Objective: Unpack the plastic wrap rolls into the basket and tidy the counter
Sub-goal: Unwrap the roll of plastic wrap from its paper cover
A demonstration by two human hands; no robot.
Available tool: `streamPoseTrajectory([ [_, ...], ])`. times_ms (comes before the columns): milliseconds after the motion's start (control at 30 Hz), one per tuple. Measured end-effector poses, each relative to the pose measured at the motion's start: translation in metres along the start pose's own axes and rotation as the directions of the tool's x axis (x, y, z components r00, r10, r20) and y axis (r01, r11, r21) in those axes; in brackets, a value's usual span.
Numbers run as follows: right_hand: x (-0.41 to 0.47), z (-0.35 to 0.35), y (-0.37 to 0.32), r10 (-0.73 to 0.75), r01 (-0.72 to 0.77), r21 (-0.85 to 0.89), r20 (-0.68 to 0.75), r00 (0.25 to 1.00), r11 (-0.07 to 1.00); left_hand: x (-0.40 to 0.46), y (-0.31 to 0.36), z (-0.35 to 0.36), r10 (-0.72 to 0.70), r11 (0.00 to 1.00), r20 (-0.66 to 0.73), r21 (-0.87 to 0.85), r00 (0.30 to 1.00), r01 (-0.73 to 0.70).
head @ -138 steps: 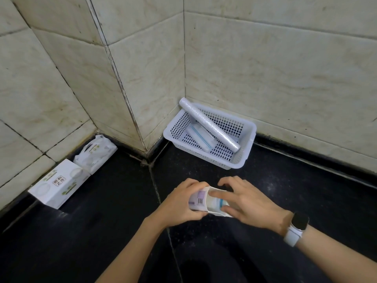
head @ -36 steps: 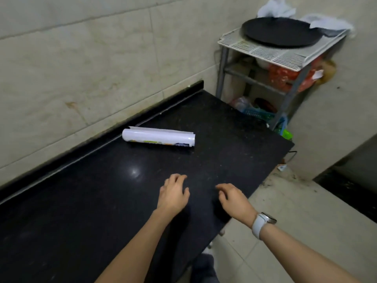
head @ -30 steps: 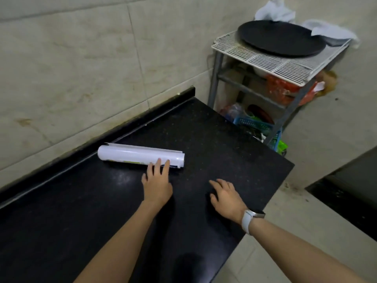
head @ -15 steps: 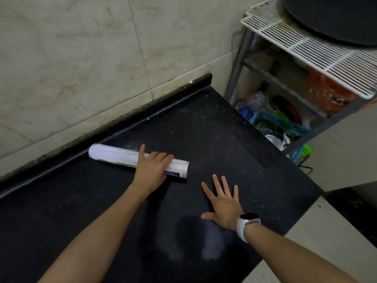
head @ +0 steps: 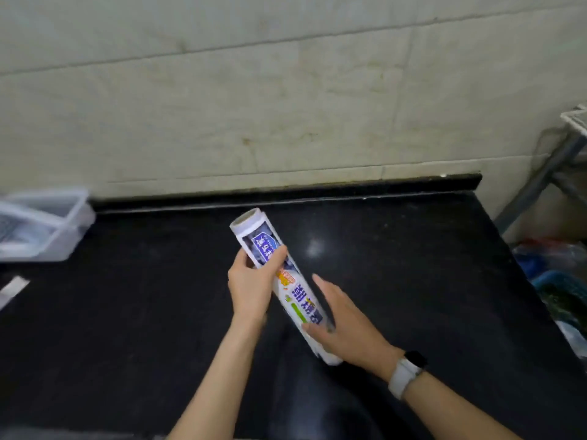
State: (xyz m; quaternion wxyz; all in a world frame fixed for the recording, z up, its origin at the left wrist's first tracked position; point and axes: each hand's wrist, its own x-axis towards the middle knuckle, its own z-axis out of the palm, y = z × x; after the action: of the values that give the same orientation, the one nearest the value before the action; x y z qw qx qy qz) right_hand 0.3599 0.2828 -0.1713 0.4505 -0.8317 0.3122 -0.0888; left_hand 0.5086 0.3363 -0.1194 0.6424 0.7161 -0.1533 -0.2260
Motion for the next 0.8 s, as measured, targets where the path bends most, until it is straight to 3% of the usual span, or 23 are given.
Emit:
streamPoseTrajectory([
  [133, -0.004, 0.054, -0.068, -0.17, 0.215, -0.167, 0.252, 0.953, 0.962, -0.032, -0.019, -0.096, -0.222, 0.972, -0.247, -0.128, 0.943, 0.195],
  [200, -0.008, 0.093, -0.094, -0.213, 0.27, -0.143, 0.322, 0.923, 0.952, -0.046, -0.028, -0.15, -0.283, 0.955, -0.316, -0.184, 0.906, 0.234],
  [400, -0.017, 0.221, -0.16, -0.177, 0.175, 0.062, 0.595, 0.784, 0.983, -0.09, -0.07, -0.303, -0.374, 0.92, -0.335, -0.254, 0.865, 0.299],
  [533, -0.01, 0.314, -0.2, -0.143, 0.161, 0.037, 0.675, 0.724, 0.986, -0.108, -0.102, -0.406, -0.38, 0.924, -0.486, -0.244, 0.787, 0.296],
  [600, -0.008, 0.358, -0.225, -0.169, 0.202, 0.035, 0.698, 0.696, 0.979, -0.112, -0.113, -0.45, -0.393, 0.918, -0.479, -0.257, 0.785, 0.302],
  [800, 0.002, 0.453, -0.303, -0.252, 0.283, 0.085, 0.734, 0.63, 0.955, -0.101, -0.133, -0.541, -0.495, 0.805, -0.28, -0.506, 0.823, 0.311],
])
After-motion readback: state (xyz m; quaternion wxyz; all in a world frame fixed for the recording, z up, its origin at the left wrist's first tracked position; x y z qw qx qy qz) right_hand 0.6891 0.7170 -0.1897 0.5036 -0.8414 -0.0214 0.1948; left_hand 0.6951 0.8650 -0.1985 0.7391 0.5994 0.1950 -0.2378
